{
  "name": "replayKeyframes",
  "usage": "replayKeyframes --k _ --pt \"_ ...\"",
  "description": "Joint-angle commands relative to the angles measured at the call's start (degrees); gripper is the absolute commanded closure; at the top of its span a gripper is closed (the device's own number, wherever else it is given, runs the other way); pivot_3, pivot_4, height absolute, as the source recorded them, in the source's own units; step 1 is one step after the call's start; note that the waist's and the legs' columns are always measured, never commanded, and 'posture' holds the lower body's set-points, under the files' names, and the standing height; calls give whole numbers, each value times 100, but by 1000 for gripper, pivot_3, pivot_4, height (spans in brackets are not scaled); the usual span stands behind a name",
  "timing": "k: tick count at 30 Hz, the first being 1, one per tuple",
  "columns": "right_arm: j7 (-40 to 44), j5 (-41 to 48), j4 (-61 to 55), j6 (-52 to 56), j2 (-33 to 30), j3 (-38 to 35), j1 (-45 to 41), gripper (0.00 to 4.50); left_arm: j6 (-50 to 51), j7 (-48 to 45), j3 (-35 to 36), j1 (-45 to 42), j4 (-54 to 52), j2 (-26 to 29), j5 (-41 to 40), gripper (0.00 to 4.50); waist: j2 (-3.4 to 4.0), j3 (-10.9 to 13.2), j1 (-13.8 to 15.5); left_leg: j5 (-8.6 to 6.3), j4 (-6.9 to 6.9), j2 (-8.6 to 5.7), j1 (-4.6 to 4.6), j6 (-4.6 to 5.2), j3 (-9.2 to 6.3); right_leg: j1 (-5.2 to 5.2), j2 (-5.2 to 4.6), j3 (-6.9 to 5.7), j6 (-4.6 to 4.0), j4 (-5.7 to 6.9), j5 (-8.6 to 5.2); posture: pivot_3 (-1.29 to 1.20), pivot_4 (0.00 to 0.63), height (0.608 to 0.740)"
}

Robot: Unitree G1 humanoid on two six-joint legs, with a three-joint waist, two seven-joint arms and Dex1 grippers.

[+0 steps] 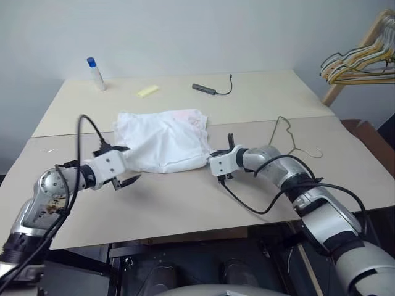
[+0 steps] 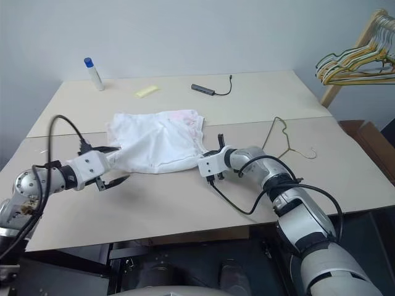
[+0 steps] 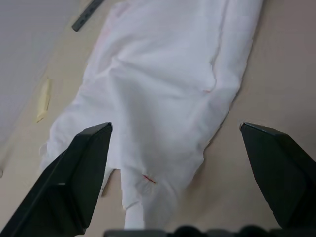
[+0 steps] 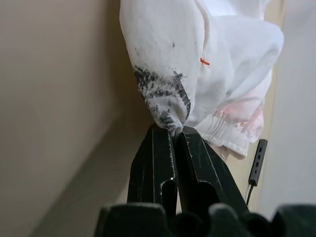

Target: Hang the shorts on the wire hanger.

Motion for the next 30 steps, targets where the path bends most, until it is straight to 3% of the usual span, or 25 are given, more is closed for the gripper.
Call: replayKeyframes --k 1,5,9,13,23,24,26,30 --pt "26 71 -236 1 -93 -161 -43 4481 -605 -109 -385 -321 459 404 777 0 1 1 -16 0 -2 0 -1 0 2 -4 0 1 0 1 0 101 0 740" --pt "26 82 -281 53 -103 -187 -21 4481 -1301 688 -841 -884 1460 337 1786 0 2 1 0 -1 -3 1 -2 2 6 -6 0 -1 -1 3 -1 94 0 740" --pt "58 103 -335 92 -105 -198 13 4481 -1818 1241 -950 -1247 2108 -67 1926 0 3 0 21 -14 1 0 -2 26 7 -4 -3 -2 0 9 0 86 0 740" --pt "83 106 -374 94 -148 -213 41 4500 -2045 1340 -940 -1230 2220 -153 1982 868 2 0 5 -5 3 1 -4 9 11 -7 -6 -1 0 44 0 87 0 740" --pt "63 99 -389 145 -125 -235 31 4500 -2133 1515 -855 -1187 2292 -58 2144 4278 2 0 -21 -17 6 2 0 31 11 -10 -7 0 0 51 -1 98 0 740" --pt "52 98 -396 170 -121 -241 33 4500 -2125 1508 -845 -1175 2279 -51 2127 4481 2 0 -20 -17 6 2 0 30 11 -10 -6 0 0 51 -1 98 0 740" --pt "77 152 -516 286 -131 -303 72 4500 -1930 1419 -757 -1061 2152 -69 1982 4481 2 0 -16 -16 6 2 0 30 11 -10 -6 0 0 52 -1 100 0 740" --pt "336 218 -1163 402 -367 -399 309 4500 -952 573 -402 -441 1057 -172 865 4481 2 0 -27 -16 6 4 -1 29 11 -12 -6 1 0 57 -1 101 0 740"
